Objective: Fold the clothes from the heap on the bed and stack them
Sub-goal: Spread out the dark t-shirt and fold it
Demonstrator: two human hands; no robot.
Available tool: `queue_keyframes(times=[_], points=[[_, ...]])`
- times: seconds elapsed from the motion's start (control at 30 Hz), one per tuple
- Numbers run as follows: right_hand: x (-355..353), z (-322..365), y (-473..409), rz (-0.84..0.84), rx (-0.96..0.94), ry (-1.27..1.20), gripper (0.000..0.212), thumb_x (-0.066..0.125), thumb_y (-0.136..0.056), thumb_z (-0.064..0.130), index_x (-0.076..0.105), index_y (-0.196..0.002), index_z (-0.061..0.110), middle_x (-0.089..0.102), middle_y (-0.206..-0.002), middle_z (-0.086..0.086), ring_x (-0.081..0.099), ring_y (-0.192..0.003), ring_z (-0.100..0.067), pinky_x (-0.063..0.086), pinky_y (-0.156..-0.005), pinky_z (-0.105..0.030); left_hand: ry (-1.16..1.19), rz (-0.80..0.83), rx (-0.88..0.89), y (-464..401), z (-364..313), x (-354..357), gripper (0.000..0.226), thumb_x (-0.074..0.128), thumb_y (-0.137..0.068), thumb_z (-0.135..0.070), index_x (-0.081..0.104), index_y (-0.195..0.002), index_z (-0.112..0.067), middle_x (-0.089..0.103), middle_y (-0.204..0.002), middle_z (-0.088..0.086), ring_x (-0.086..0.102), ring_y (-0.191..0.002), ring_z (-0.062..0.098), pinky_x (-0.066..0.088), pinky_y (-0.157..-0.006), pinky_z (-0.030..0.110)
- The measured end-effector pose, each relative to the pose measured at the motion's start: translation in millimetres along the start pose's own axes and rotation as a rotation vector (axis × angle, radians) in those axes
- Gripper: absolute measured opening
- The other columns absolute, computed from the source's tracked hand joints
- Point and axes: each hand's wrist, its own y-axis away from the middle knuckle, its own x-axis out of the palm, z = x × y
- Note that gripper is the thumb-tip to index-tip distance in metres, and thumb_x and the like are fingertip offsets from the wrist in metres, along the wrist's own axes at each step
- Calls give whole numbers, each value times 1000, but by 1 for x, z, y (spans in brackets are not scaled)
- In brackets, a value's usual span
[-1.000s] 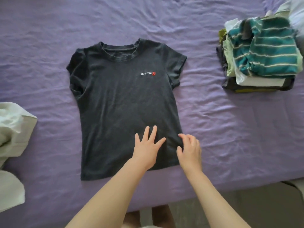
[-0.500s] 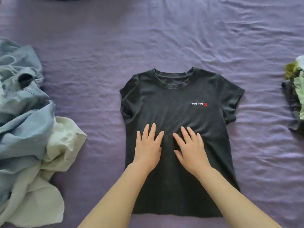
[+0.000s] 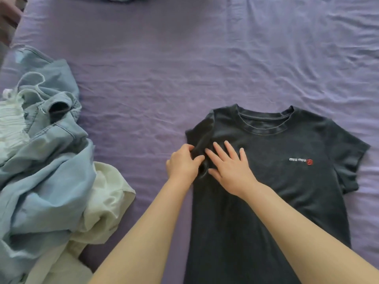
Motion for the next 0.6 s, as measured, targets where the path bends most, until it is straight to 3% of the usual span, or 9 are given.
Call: queue_keyframes(times=[0.2, 0.37, 0.5, 0.6], points=[[-4, 1, 2, -8, 36, -22, 59, 32, -99, 45, 5, -151, 31, 1, -160, 8, -7, -147, -21, 2, -116, -52, 89, 148, 80, 8, 29, -8, 22, 69, -85, -29, 68, -105, -20, 72, -93, -5, 60, -101, 19, 48, -91, 39], [-10, 14, -10, -138, 75, -84, 60, 29, -98, 47, 1, -150, 36, 1, -160, 3, -6, -146, -25, 7, -114, -55, 132, -181, 221, 21, 51, -11, 11, 61, -90, -14, 72, -91, -13, 70, -92, 2, 52, -93, 27, 40, -83, 31], [-7, 19, -29, -62, 72, 124, 63, 22, -96, 57, -3, -149, 37, -6, -160, -1, -12, -145, -30, 2, -112, -59, 171, -190, 124, 26, 56, 0, 14, 58, -92, -13, 66, -103, -14, 66, -98, 3, 49, -99, 24, 39, -85, 29], [-9, 17, -39, -52, 69, 139, 71, 26, -93, 62, -11, -148, 37, -8, -160, 0, -15, -145, -30, 1, -111, -61, 308, -232, 151, 13, 44, -5, 26, 61, -90, -11, 62, -115, -13, 61, -105, 5, 51, -104, 23, 38, -92, 28]])
